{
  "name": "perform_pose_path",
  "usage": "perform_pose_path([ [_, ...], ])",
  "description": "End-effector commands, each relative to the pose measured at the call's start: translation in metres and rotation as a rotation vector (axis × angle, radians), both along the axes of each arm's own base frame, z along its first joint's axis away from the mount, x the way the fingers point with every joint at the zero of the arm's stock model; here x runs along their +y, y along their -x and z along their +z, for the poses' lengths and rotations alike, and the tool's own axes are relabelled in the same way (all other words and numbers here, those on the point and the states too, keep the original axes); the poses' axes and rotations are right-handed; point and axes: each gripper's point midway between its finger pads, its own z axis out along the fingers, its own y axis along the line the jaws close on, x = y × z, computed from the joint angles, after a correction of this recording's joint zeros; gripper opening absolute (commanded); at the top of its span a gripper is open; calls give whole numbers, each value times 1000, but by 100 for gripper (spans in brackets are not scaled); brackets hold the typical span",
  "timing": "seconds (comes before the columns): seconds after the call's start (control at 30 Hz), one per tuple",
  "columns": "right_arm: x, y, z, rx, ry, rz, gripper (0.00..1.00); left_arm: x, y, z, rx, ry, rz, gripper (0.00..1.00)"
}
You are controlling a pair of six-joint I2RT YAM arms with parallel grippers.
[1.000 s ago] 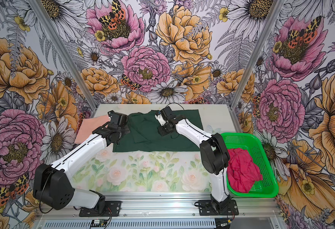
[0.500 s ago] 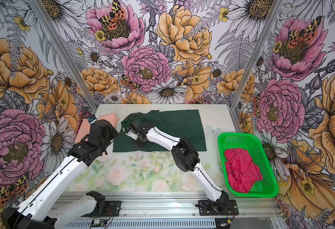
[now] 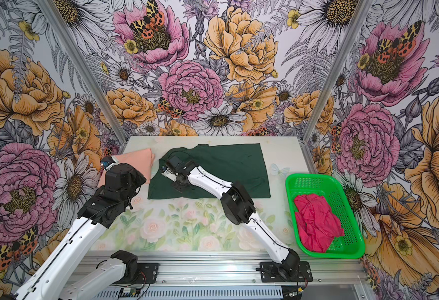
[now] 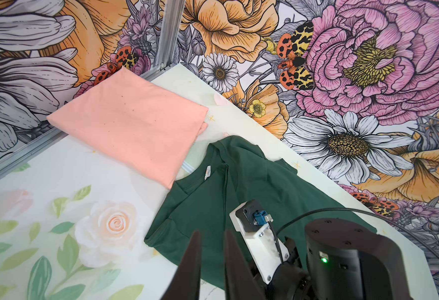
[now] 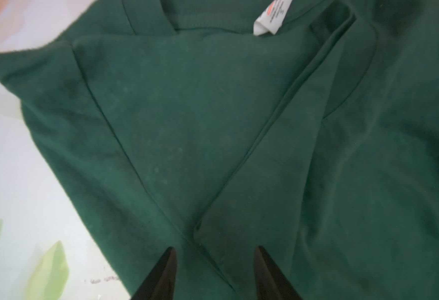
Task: Fold and stack t-shirts
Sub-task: Fold the T-shirt.
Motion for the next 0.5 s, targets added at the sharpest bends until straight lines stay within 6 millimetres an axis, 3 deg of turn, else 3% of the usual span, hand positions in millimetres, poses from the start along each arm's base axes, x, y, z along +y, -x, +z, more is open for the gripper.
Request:
perform_pose_path([
  [0.0,1,0,0,-3,12,13,48,5,4,-3,5,-6,-3,19],
  [0.13,-1,-5,-5,-10,22,6,44,7,4,-5,11,-5,4,19],
  [0.47,8,-18,-3,7,-48,1,17,10,4,-15,37,-11,13,19],
])
